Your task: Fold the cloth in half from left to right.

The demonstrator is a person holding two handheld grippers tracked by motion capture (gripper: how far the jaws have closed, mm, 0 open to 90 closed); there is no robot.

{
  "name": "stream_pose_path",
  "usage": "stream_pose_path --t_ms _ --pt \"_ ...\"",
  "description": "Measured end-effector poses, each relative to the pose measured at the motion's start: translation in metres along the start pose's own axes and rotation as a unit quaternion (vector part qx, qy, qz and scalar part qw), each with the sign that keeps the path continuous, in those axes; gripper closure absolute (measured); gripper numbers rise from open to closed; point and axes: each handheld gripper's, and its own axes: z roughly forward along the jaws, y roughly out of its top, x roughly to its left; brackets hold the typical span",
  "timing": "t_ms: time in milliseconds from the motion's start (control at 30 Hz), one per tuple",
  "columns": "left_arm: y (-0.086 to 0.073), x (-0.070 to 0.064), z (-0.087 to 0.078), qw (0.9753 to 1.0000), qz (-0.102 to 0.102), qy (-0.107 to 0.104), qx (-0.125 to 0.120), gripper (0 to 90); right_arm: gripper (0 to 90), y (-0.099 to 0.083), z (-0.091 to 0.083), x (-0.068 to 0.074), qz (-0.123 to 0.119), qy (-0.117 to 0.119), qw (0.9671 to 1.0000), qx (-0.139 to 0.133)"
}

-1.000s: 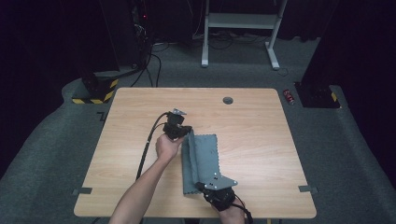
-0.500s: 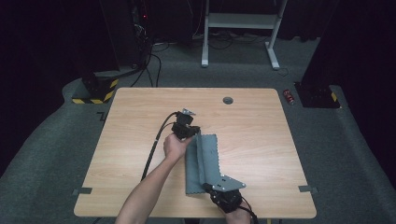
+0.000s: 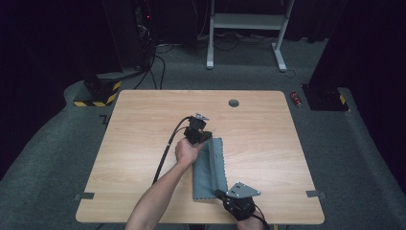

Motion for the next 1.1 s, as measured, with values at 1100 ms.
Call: stream_pose_path --t_ms 1100 --pt "0.002 -0.011 0.016 0.9977 0.032 0.056 0.023 89.1 89.4 -0.015 0.001 -0.018 0.051 -0.012 0.9986 0.006"
